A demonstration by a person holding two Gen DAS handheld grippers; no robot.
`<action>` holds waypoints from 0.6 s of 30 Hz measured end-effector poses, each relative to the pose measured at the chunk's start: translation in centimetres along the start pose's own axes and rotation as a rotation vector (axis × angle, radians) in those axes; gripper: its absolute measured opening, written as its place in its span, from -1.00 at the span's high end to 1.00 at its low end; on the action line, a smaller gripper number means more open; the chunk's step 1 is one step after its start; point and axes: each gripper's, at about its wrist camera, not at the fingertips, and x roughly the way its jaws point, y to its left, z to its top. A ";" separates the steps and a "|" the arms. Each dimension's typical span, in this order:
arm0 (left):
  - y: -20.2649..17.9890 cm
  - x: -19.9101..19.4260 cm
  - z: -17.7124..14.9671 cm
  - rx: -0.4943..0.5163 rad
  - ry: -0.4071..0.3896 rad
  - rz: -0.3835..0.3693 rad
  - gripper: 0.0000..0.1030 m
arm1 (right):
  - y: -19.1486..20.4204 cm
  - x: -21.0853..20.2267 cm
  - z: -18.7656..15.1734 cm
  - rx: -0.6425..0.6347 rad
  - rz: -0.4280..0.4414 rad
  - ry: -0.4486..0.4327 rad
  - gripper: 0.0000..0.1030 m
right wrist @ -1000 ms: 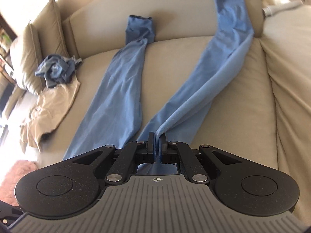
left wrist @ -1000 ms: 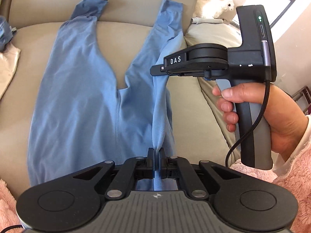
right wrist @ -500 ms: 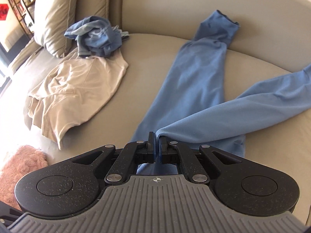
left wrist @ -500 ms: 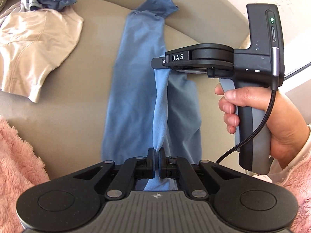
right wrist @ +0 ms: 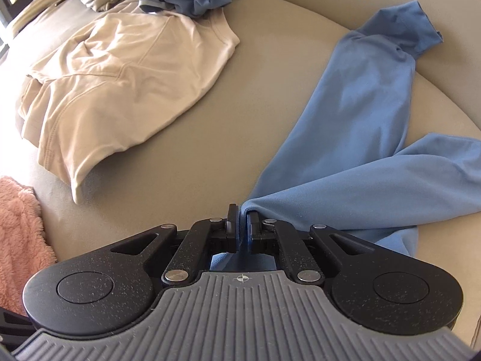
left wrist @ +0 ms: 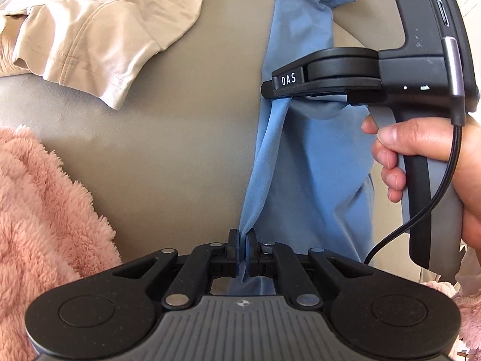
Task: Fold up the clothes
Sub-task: 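Lift the held leg and lay it across the other leg, open both grippers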
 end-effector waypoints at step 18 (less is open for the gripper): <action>-8.0 -1.6 -0.1 0.396 -0.176 -0.014 0.93 | -6.7 -12.7 -13.9 0.326 0.142 -0.178 0.81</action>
